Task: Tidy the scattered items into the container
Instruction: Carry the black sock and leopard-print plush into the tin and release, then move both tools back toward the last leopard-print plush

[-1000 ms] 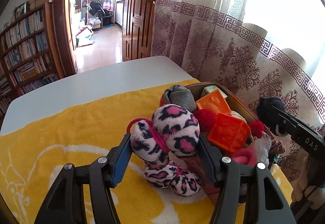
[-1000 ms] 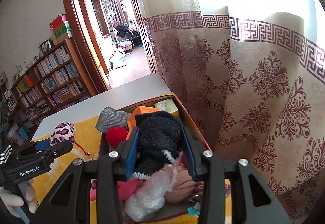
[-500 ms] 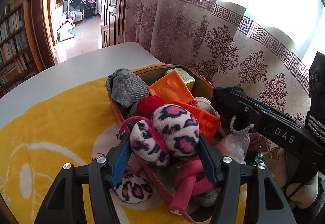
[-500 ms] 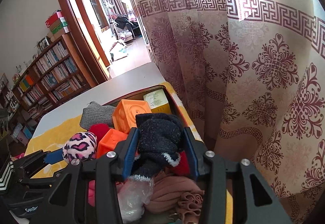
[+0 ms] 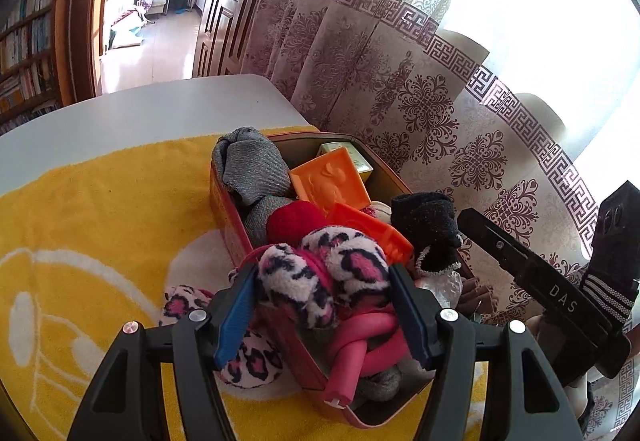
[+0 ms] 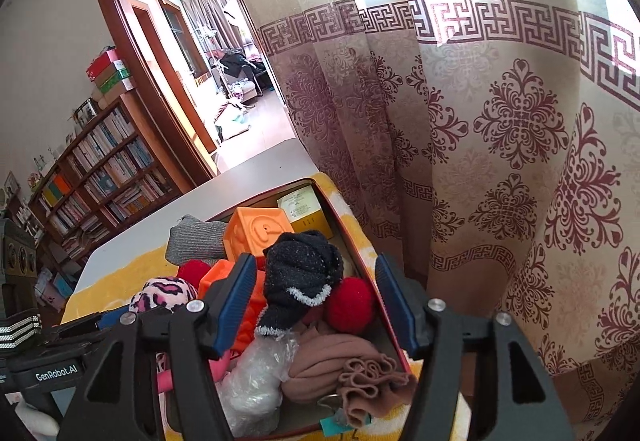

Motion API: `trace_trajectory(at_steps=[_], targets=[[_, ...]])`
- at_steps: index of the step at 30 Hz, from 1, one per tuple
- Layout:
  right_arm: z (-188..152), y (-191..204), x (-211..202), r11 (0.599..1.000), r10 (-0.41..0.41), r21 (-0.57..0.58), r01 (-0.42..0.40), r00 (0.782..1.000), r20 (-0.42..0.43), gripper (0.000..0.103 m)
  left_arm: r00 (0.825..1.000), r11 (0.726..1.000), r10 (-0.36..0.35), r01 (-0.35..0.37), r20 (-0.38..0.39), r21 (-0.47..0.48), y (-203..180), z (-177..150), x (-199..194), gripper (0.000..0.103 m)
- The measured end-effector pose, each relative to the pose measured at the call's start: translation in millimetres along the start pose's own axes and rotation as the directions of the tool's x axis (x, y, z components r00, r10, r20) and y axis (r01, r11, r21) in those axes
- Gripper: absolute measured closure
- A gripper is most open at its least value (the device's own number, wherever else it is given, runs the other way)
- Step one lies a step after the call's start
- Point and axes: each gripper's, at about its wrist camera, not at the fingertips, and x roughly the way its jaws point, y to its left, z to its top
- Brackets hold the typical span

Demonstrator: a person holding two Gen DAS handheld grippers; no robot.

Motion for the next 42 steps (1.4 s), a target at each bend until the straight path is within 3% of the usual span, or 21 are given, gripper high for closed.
trace_trajectory(at_steps=[6, 10, 15, 21, 26, 32, 36, 42], targets=[[-5, 2, -10, 1.0, 0.013, 0.011, -0.013, 1.0, 0.027, 0.037, 0.998, 0.998, -0.06, 0.061, 0.024, -0.031, -4, 8, -5, 0.037], [-6, -1, -15, 1.0, 0.017, 0.026, -0.018, 0.999, 0.042, 0.037, 0.991, 0.991, -0.128, 0.126, -0.036, -0.046, -11, 8, 9, 0.037], [-7, -12, -22, 0.998, 0.006, 0.056, -0.009, 0.999, 0.051, 0.037, 0.991, 0.993, -0.107, 0.103, -0.085, -0.048, -13, -7, 24, 0.037], [-10, -15, -33, 0.997, 0.017, 0.071, -0.021, 0.998, 0.062, 0.037, 0.993, 0.989, -0.115, 0.113, -0.022, -0.091, 1, -3, -3, 0.037], [-20, 15, -49, 0.997, 0.082, 0.0, -0.082, 0.994, 0.072, 0.037, 0.998, 0.997, -0.009, 0.014, 0.062, -0.082, 20, -3, -34, 0.037], [-46, 75, -54, 0.97, 0.198, -0.146, -0.194, 0.98, 0.013, 0.037, 0.984, 0.984, 0.143, -0.13, 0.109, -0.125, 63, -17, -58, 0.037], [-66, 117, -43, 0.936, 0.244, -0.248, -0.252, 0.968, -0.062, 0.037, 0.967, 0.963, 0.229, -0.209, 0.112, -0.167, 90, -30, -73, 0.037], [-94, 165, -6, 0.887, 0.235, -0.36, -0.29, 0.953, -0.191, 0.037, 0.926, 0.926, 0.36, -0.338, 0.116, -0.17, 120, -48, -93, 0.037]])
